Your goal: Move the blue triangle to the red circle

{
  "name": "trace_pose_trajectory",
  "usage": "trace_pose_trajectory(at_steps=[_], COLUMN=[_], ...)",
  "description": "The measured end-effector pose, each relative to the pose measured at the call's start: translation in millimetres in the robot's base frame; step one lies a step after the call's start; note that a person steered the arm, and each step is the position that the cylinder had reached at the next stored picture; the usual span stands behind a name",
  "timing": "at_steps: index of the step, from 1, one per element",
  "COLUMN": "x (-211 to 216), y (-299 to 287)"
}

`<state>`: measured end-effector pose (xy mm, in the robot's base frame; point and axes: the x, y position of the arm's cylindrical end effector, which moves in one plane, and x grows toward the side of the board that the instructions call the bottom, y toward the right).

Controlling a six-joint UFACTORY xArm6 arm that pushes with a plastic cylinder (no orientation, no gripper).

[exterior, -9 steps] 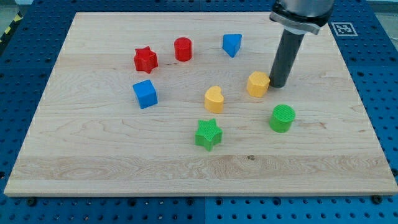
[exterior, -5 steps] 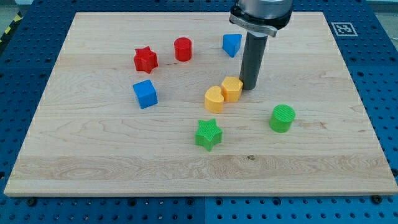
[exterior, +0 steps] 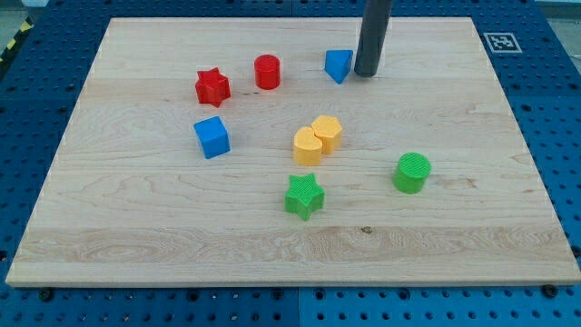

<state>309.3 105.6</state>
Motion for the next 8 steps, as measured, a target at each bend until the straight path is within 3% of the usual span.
trace_pose_trajectory(at_steps=[3, 5, 8], x=[-7, -60, 8], y=[-60, -72, -89])
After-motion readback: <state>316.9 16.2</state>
